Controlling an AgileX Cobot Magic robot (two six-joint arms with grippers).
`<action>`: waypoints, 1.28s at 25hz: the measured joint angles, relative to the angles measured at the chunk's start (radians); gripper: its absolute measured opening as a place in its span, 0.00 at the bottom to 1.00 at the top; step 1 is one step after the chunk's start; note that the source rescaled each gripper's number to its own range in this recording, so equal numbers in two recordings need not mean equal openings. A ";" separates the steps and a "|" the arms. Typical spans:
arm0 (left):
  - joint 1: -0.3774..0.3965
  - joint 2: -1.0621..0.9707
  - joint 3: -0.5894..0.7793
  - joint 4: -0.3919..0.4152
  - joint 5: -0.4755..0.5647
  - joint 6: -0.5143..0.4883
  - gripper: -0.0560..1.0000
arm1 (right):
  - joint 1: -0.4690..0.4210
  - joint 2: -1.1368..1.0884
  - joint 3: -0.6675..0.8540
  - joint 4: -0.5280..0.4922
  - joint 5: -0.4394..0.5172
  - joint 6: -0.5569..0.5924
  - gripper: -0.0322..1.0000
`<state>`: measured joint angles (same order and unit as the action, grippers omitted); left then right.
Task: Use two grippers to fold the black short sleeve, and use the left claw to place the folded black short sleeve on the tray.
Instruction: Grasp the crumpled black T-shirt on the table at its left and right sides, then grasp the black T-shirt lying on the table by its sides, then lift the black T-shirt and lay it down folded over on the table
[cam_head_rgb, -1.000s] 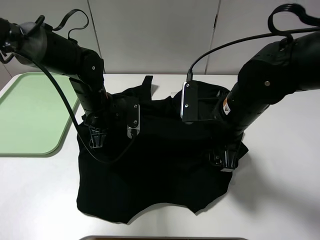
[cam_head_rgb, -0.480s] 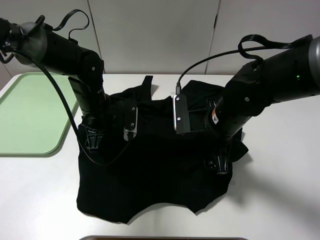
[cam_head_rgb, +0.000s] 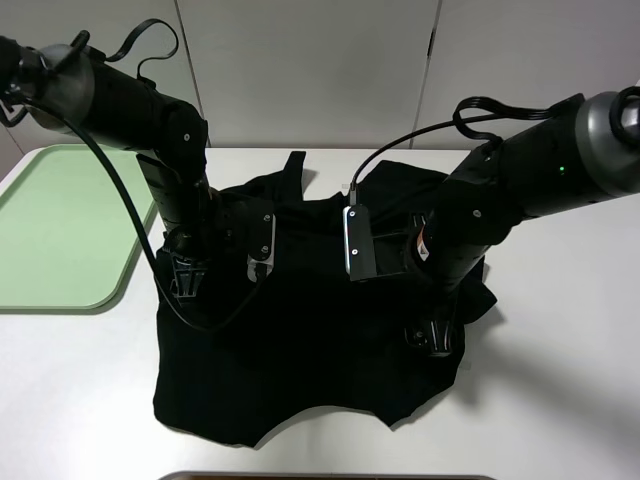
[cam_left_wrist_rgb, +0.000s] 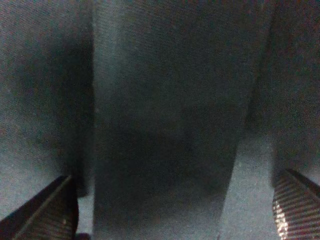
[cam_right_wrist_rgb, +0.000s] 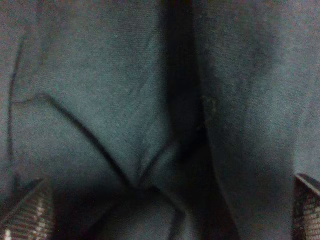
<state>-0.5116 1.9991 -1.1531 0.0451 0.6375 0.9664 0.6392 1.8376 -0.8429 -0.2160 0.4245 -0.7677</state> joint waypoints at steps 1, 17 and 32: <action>0.000 0.000 0.000 0.000 0.000 0.000 0.78 | 0.000 0.002 0.000 0.000 -0.001 0.000 1.00; 0.000 0.000 0.000 -0.003 0.001 0.000 0.78 | 0.000 0.013 0.000 0.000 -0.061 0.000 0.47; 0.000 0.000 0.000 -0.003 0.001 0.000 0.78 | 0.000 0.013 0.000 -0.002 -0.072 0.001 0.03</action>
<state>-0.5116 1.9991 -1.1531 0.0418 0.6386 0.9664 0.6392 1.8504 -0.8429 -0.2175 0.3528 -0.7667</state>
